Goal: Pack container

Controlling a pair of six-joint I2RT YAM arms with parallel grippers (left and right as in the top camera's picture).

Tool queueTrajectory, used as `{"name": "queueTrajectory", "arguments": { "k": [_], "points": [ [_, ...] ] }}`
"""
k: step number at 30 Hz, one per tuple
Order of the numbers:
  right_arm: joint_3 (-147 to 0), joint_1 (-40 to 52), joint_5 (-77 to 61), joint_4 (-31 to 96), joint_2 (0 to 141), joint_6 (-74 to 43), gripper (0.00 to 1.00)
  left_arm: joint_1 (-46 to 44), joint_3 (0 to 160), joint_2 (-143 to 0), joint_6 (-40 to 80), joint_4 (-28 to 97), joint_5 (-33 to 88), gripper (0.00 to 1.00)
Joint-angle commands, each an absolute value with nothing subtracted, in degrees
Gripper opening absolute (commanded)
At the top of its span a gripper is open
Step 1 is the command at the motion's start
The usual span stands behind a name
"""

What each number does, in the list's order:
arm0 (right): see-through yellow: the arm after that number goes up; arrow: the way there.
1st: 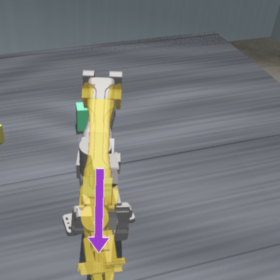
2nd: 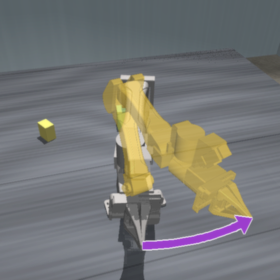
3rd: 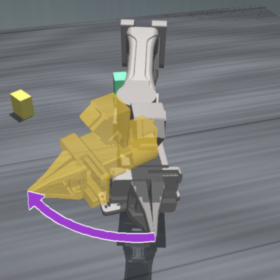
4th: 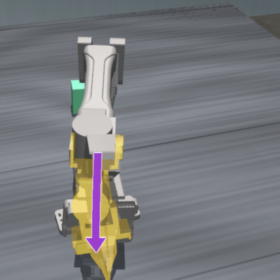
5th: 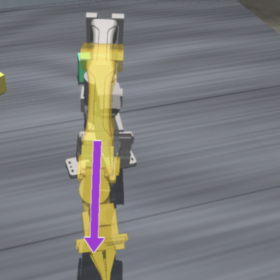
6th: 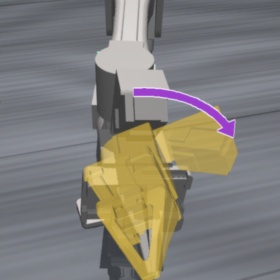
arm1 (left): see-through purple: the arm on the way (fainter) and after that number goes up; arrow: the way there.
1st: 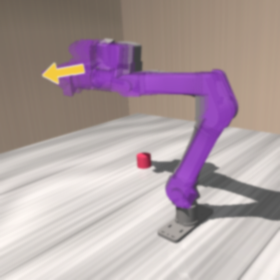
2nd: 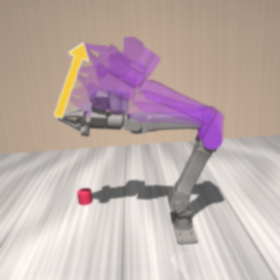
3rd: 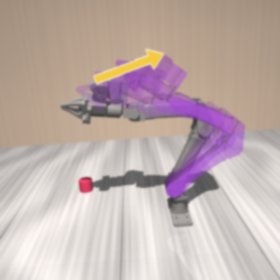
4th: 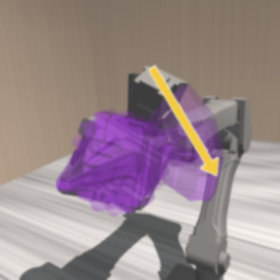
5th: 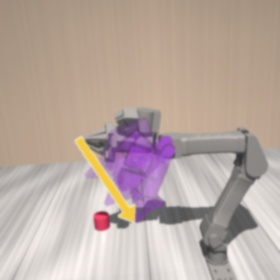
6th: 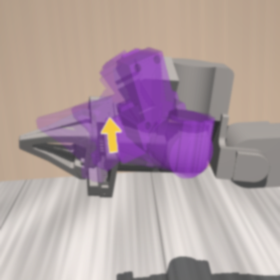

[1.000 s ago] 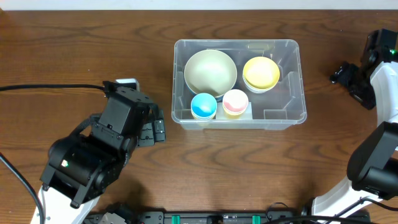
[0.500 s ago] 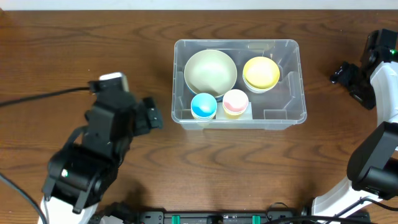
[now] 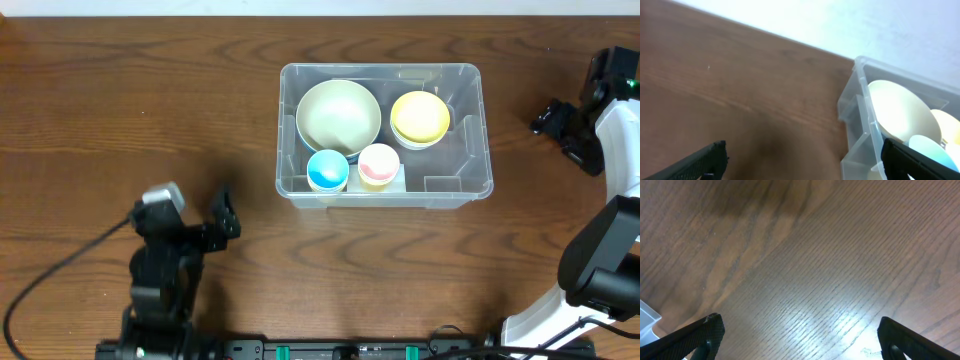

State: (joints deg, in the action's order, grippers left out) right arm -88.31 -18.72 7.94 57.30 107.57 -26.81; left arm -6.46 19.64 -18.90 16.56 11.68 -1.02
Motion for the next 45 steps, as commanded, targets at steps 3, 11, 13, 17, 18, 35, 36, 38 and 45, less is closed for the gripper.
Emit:
{"name": "queueTrajectory", "arguments": {
  "k": [3, 11, 13, 17, 18, 35, 36, 38, 45],
  "points": [
    [-88.0, -18.7, 8.3, 57.2, 108.0, -27.8, 0.99, -4.6, 13.1, -7.7, 13.3, 9.3, 1.1, 0.98],
    [-88.0, -18.7, 8.3, 57.2, 108.0, -27.8, 0.99, -2.0, 8.3, -0.2, 3.1, 3.5, 7.8, 0.98],
    [-88.0, -18.7, 8.3, 57.2, 108.0, -27.8, 0.99, -1.9, 7.4, -0.1, -1.0, 1.1, 10.2, 0.98],
    [-88.0, -18.7, 8.3, 57.2, 108.0, -27.8, 0.99, -1.9, 5.9, -0.1, -1.5, -0.8, 9.8, 0.98],
    [-88.0, -18.7, 8.3, 57.2, 108.0, -27.8, 0.99, -1.9, 5.5, -0.1, -1.5, -1.4, 9.9, 0.98],
    [-88.0, -18.7, 8.3, 57.2, 108.0, -27.8, 0.99, -1.9, 0.2, -0.1, -6.7, -0.3, 9.8, 0.98],
    [-88.0, -18.7, 8.3, 57.2, 108.0, -27.8, 0.99, -1.9, 0.2, -0.1, -6.7, 1.8, 9.8, 0.98],
    [-88.0, -18.7, 8.3, 57.2, 108.0, -27.8, 0.99, -1.9, 0.2, -0.1, -6.6, 3.2, 9.9, 0.98],
    [-88.0, -18.7, 8.3, 57.2, 108.0, -27.8, 0.99, -1.9, 0.2, -0.3, -6.6, 3.2, 9.9, 0.98]
  ]
}}
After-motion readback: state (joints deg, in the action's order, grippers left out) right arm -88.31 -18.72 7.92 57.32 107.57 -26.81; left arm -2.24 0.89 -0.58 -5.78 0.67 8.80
